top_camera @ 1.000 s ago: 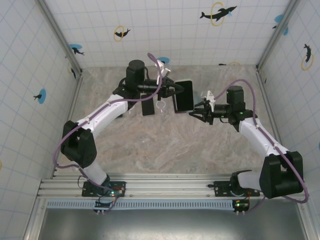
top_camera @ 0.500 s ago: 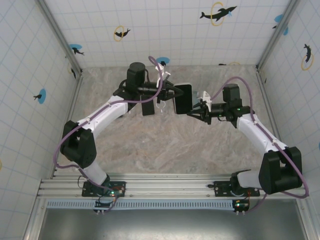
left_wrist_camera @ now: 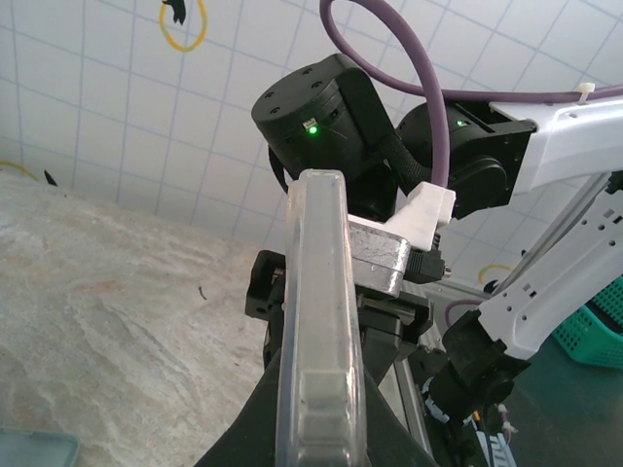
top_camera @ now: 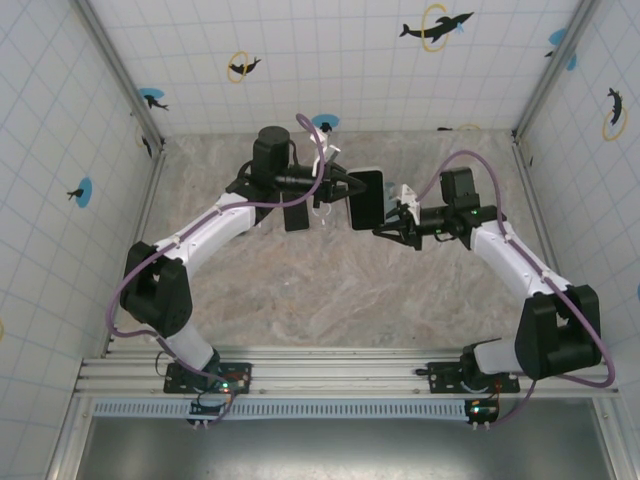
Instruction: Take the phone out of the phone case
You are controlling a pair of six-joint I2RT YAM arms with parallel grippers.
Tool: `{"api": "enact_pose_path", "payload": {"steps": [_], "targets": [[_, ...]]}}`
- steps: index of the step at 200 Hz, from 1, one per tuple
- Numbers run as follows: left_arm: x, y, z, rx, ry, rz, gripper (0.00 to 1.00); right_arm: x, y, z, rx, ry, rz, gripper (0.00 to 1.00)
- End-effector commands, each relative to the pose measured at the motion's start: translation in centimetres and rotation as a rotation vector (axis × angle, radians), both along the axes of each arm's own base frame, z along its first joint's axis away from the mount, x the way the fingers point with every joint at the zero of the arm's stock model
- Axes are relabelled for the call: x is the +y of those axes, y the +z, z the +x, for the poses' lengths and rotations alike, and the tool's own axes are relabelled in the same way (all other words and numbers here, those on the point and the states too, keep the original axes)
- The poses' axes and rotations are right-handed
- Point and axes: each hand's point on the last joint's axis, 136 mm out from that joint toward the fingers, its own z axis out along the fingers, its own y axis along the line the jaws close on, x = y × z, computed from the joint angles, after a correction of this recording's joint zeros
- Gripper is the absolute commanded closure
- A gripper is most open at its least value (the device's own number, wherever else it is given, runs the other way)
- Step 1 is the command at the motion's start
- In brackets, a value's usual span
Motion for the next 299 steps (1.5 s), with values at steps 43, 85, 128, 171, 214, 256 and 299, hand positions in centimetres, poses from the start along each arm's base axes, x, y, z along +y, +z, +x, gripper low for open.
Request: {"api": "enact_pose_path", "payload": {"steps": [43, 85, 128, 171, 214, 256, 299], "targets": [[0.8, 3.2, -1.7, -0.054, -0.057, -0.076, 1.00, 0.1, 0.3, -0.2, -0.026, 0.032, -0.016, 0.78], [0.7, 3.2, -1.6, -0.043, -0.063, -0.075, 1.00, 0.1, 0.4, -0.1, -0.034, 0.029, -0.022, 0.79], [0.6, 3.0, -1.6, -0.020, -0.081, -0.076, 1.00, 0.3, 1.0, 0.3, -0.047, 0.020, -0.004, 0.81], [0.6, 2.8, -1.7, -0.016, -0.094, -0.078, 1.00, 0.3, 0.8, 0.5, -0.038, 0.016, -0.003, 0.81], [0.5, 2.6, -1.7, -0.011, -0.100, -0.076, 1.00, 0.4, 1.0, 0.8, -0.042, 0.009, 0.006, 0.80], [0.5, 2.5, -1.6, 0.028, -0.100, -0.068, 1.00, 0.5, 1.2, 0.9, -0.038, 0.010, 0.012, 0.79], [0.5, 2.4, -1.8, 0.031, -0.106, -0.067, 1.00, 0.5, 1.1, 1.1, -0.034, 0.006, 0.012, 0.79]]}}
